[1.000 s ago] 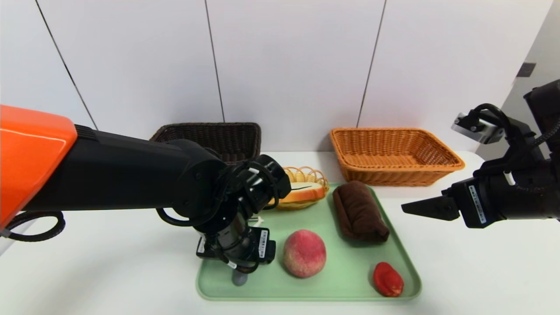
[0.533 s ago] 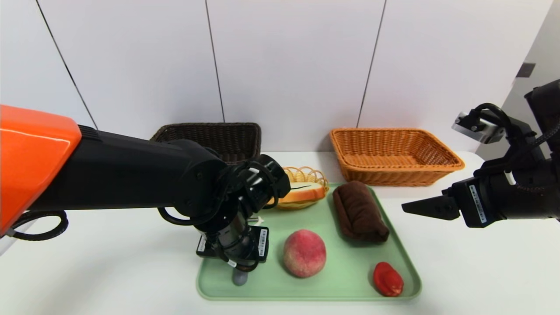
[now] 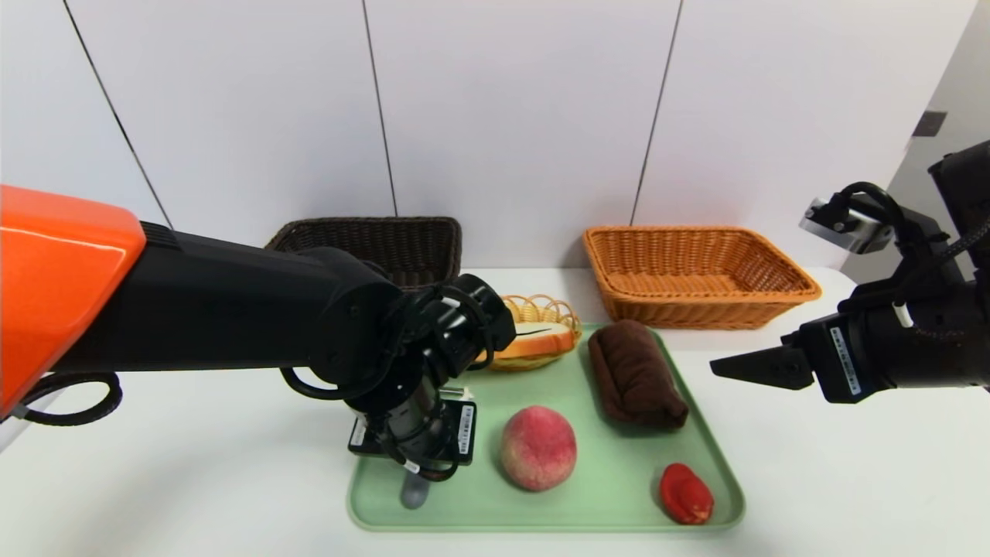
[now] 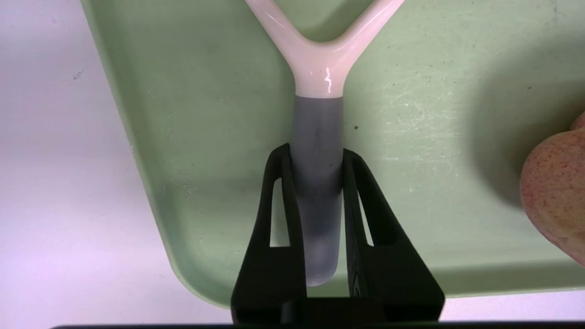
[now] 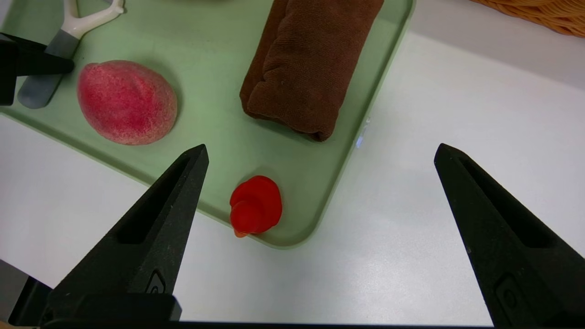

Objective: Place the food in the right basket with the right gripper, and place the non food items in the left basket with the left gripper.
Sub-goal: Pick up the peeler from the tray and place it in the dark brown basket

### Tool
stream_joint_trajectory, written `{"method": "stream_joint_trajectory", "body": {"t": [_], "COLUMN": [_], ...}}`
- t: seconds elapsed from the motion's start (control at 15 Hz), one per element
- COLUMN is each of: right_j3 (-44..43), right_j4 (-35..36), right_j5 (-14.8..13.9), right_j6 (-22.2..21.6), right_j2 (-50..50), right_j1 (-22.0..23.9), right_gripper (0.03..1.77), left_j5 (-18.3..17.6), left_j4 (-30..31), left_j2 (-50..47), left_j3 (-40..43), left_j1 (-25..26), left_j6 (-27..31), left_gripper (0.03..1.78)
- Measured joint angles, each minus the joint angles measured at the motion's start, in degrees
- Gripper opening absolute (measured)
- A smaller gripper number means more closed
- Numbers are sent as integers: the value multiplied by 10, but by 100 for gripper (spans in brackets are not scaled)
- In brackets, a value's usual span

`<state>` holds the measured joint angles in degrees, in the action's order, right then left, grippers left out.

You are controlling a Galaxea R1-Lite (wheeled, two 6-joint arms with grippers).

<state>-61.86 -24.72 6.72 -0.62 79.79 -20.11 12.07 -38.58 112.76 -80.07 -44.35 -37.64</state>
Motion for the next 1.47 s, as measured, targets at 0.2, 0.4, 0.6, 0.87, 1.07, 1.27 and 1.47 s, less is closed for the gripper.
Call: {"method": "stream_joint_trajectory", "body": {"t": [0.2, 0.4, 0.6, 0.87, 1.07, 1.27, 1.47], "right_j3": [0, 0, 0, -1, -2, -2, -2], "right_j4": [0, 0, 0, 1, 0, 1, 1], "right_j5": [0, 0, 0, 0, 0, 0, -1], "right_j6": [0, -1, -1, -1, -1, -1, 0], "right_j2": [0, -1, -4, -5, -5, -5, -4], "right_j1": [0, 0, 0, 0, 0, 0, 0], "right_gripper": [171, 171, 171, 171, 171, 171, 171], "left_j5": [3, 18, 52, 61, 61, 58, 57], "left_j4": [-5, -12, -46, -76, -77, -74, -73], "left_j2": [-13, -52, -105, -169, -194, -188, -145], "left_j3": [2, 0, -1, -12, -61, -131, -226], "left_j1": [1, 0, 1, 6, 60, 138, 202], "left_j6": [-7, -3, 3, 32, 99, 177, 206], "left_gripper": [27, 27, 27, 27, 27, 27, 27]}}
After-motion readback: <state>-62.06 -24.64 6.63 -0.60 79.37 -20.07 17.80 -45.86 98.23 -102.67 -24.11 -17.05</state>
